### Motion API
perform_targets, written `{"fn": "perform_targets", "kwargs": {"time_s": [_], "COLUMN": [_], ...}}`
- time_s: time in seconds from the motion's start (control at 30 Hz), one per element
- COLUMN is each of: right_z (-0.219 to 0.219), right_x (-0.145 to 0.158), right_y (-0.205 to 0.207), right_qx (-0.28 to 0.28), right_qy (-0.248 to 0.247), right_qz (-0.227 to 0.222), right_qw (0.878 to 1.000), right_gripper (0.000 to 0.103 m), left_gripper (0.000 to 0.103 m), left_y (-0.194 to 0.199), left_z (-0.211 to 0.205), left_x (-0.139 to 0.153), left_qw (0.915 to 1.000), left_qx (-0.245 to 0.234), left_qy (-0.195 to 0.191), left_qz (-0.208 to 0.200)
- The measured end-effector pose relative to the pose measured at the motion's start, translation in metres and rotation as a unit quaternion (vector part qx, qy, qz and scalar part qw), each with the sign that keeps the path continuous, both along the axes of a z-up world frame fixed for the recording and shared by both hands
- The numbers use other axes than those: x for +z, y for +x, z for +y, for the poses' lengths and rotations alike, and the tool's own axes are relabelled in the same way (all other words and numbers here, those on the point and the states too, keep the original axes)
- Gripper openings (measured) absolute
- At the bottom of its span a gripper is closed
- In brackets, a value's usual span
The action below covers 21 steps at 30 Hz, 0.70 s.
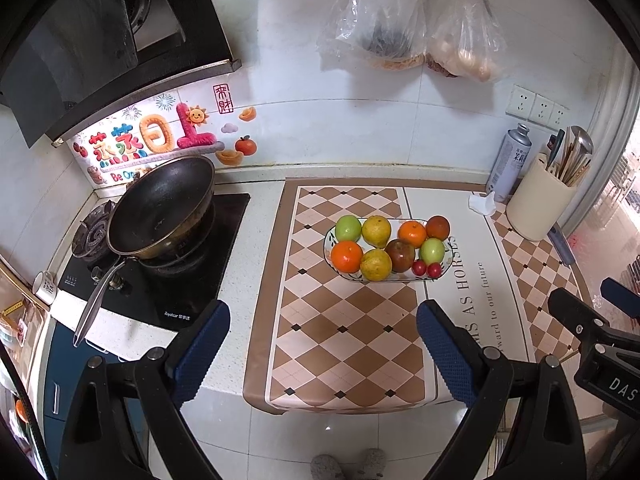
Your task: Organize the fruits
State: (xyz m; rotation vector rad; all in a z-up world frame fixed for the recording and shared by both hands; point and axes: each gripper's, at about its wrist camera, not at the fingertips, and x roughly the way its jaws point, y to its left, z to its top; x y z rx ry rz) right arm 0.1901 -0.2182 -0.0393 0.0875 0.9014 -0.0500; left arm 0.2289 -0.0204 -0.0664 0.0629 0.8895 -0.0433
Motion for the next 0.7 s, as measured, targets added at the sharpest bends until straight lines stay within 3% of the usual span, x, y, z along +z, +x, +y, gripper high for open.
{"fn": "perform_targets", "kwargs": {"time_s": [0.7], "right_z": [-0.0003], "right_x": [0.0006], "right_y": [-0.0019], "right_qx": [0.000], "right_qy": [0.000], "right_qz": [0.001], "right_qw": [1.000], "right_gripper": [0.098], "left_gripper": [0.096], "left_y": [-0.0039], "left_z": [-0.0018], "left_x": [0.0063], "left_qw": [1.0000], "left_qx": [-0.004], "left_qy": [0.000], "left_qz": [0.001]}}
